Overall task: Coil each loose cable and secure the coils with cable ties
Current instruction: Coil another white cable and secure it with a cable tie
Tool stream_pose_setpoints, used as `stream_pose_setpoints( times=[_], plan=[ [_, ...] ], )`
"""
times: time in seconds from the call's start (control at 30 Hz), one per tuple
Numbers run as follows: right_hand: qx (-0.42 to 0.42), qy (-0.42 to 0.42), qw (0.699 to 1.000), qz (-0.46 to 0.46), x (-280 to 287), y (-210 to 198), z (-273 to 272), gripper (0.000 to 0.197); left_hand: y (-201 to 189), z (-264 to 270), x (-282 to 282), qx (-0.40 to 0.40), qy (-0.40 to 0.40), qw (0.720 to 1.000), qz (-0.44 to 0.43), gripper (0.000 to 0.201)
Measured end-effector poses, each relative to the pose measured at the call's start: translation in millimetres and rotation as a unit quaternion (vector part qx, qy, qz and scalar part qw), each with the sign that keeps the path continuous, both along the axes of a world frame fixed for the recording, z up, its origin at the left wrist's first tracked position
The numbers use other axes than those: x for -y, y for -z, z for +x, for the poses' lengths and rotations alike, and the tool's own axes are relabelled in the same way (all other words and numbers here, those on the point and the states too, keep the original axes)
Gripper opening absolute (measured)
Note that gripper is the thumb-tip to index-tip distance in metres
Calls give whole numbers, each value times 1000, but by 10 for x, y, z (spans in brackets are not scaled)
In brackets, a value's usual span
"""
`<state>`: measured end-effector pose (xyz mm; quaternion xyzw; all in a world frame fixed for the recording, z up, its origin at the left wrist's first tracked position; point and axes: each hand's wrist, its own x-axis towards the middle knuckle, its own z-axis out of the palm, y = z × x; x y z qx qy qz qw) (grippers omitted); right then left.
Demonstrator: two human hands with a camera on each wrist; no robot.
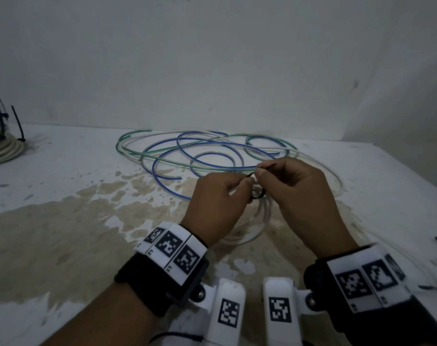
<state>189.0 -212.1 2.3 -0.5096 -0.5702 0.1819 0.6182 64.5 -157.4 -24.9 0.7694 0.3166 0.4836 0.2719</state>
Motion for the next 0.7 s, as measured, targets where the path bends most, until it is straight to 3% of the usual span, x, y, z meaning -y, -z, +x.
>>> stream_pose_setpoints(
  times=[0.13,0.37,0.5,0.7],
  plan=[
    [21,-30,999,-29,23,-19,-6,16,21,8,1,-5,-6,998,60,25],
    [27,42,999,16,12,8,6,22,-37,11,14,-56,29,998,-9,35],
    [3,13,1000,-7,-1,15,5,19,4,17,-10,-50,25,998,19,30],
    [56,20,998,-15,-1,9,27,21,14,20,12,-21,11,998,55,32]
  ],
)
